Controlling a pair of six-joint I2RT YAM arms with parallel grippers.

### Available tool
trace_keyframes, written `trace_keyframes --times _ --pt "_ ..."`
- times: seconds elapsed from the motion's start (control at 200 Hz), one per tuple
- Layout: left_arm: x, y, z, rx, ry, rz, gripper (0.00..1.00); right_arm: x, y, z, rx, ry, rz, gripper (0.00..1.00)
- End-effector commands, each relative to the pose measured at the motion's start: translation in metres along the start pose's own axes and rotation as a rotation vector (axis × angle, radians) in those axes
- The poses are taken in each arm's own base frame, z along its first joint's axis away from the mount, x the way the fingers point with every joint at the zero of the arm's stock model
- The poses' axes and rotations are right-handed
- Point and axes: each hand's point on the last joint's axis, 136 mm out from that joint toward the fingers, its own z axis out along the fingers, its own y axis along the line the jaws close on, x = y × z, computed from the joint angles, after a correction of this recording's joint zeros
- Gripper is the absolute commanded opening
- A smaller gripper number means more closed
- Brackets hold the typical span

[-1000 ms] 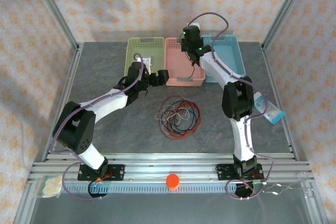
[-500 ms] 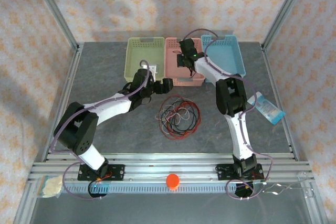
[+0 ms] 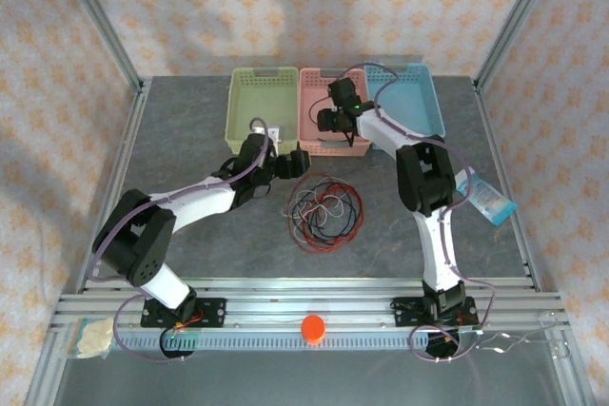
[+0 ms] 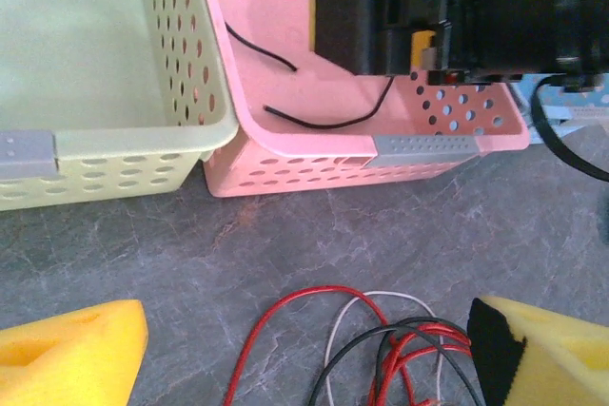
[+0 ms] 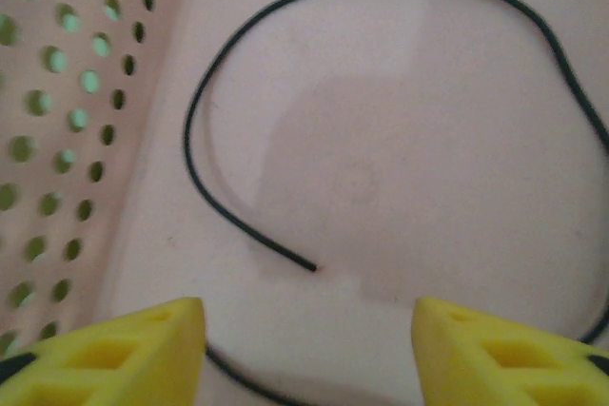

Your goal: Untangle the cables

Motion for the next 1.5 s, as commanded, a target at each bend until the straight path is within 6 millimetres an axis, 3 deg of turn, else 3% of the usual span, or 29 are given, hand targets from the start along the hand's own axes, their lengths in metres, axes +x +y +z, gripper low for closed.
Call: trace_keyframes --times 0.0,0.175,0.265,0.35,0.581,0.676,0.816,0.996,1.086,1.497 --pt "-0.015 -0.007 -0.016 -0.007 -0.054 0.015 0.89 -0.038 0.009 -0.055 -0.045 -0.122 0.010 0.68" --pt "-0.014 -0.017 -0.030 -0.014 -0.055 0.038 0.90 -0.038 0.005 -0.098 -0.046 -0.190 0.045 0.70" --pt "-0.007 -0.029 -0.036 -0.001 -0.032 0.055 0.90 -0.029 -0.001 -0.121 -0.027 -0.226 0.059 0.64" --pt "0.005 -0.038 -0.041 0.004 -0.008 0.075 0.90 -0.012 -0.006 -0.138 -0.020 -0.233 0.074 0.62" --pt "0.040 -0.042 -0.051 0.006 0.004 0.039 0.93 0.067 -0.007 -0.161 -0.054 -0.186 0.168 0.59" --pt "0.056 -0.042 -0.050 0.025 0.029 0.010 0.99 0.104 -0.004 -0.161 -0.066 -0.147 0.202 0.57" --pt "0.085 -0.047 -0.043 0.034 0.104 0.027 0.99 0.154 0.007 -0.152 -0.127 -0.073 0.229 0.55" --pt "0.114 -0.056 -0.034 0.065 0.168 -0.004 0.99 0.200 0.018 -0.139 -0.211 0.051 0.207 0.50" --pt "0.119 -0.057 -0.033 0.104 0.156 -0.055 0.99 0.212 0.021 -0.134 -0.229 0.096 0.168 0.49" --pt "0.113 -0.063 -0.031 0.154 0.131 -0.100 0.99 0.224 0.029 -0.118 -0.263 0.152 0.164 0.43"
